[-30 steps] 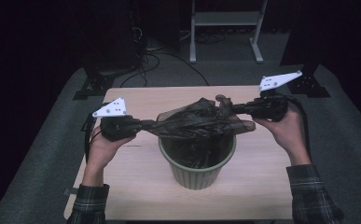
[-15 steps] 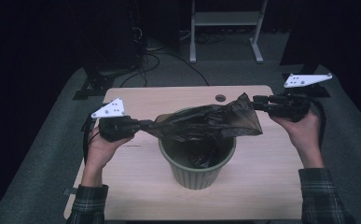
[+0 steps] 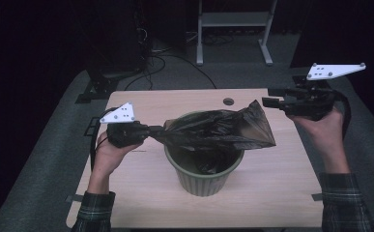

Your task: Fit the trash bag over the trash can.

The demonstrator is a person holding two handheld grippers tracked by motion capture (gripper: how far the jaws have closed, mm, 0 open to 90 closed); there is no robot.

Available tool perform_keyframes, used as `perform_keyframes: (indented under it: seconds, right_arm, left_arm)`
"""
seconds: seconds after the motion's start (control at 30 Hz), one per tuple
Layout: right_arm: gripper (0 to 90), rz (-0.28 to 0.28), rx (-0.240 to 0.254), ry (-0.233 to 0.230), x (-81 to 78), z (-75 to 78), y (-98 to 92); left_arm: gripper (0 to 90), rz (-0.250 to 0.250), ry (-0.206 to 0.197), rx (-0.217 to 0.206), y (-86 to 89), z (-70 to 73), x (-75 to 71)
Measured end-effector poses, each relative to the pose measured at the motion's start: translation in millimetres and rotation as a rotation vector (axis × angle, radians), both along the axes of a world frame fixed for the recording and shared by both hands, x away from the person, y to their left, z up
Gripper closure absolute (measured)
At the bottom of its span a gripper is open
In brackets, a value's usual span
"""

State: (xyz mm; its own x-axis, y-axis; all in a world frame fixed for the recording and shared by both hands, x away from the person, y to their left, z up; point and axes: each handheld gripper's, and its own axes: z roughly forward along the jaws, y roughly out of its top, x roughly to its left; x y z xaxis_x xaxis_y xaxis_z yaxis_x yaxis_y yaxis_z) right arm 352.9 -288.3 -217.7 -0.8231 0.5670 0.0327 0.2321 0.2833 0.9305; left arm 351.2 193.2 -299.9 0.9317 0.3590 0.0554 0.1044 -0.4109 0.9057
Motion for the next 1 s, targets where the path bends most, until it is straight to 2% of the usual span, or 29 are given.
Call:
perform_keyframes:
  seconds: [0.13, 0.2, 0.3, 0.37, 0.4, 0.43, 0.47, 0.5, 0.57, 0.6, 0.73, 0.87, 1.0]
  right_arm:
    - [47.3, 0.057, -0.024, 0.004, -8.1, 3.6, 15.6]
    - [45.2, 0.061, -0.056, 0.008, -8.0, -0.1, 22.8]
    - [45.4, 0.054, -0.121, 0.042, -1.0, -13.6, 35.3]
    - [47.4, 0.051, -0.133, 0.057, 2.3, -18.4, 37.9]
    - [56.1, 0.048, -0.163, 0.08, 8.3, -28.5, 42.5]
    - [56.1, 0.048, -0.163, 0.08, 8.3, -28.5, 42.5]
    - [78.5, 0.056, -0.186, 0.1, 11.7, -37.6, 45.4]
    - [78.5, 0.056, -0.186, 0.1, 11.7, -37.6, 45.4]
    - [88.1, 0.066, -0.193, 0.114, 11.6, -43.6, 46.2]
    - [89.2, 0.071, -0.202, 0.109, 10.1, -46.8, 46.0]
    - [89.8, 0.059, -0.201, 0.1, 2.8, -54.0, 35.7]
    - [90.0, 0.027, -0.17, 0.092, -7.0, -60.1, 13.8]
    - [90.0, 0.02, -0.16, 0.106, -9.5, -65.7, 6.5]
  left_arm:
    - [89.0, -0.015, -0.004, 0.003, -3.0, 0.3, -1.9]
    - [89.0, -0.018, -0.005, 0.001, -3.8, -0.1, -2.1]
    - [89.0, -0.02, -0.002, -0.006, -3.4, -1.0, -3.0]
    - [89.1, -0.018, -0.003, -0.01, -3.4, -1.4, -3.5]
    - [89.1, -0.02, -0.005, 0.001, -1.6, -2.0, -4.2]
    - [89.1, -0.02, -0.005, 0.001, -1.6, -2.0, -4.2]
    - [89.2, -0.014, -0.004, 0.007, 1.1, -3.1, -4.8]
    - [89.3, -0.014, -0.004, 0.007, 1.1, -3.1, -4.8]
    - [89.5, 0.003, -0.007, 0.014, 5.3, -4.5, -5.4]
    - [89.6, 0.011, -0.009, 0.02, 7.8, -4.9, -5.4]
    - [89.7, 0.052, -0.003, 0.025, 24.2, -7.9, -6.9]
    - [89.8, 0.091, -0.002, 0.016, 41.8, -10.4, -10.8]
    - [89.8, 0.105, 0.006, 0.022, 46.0, -13.6, -11.3]
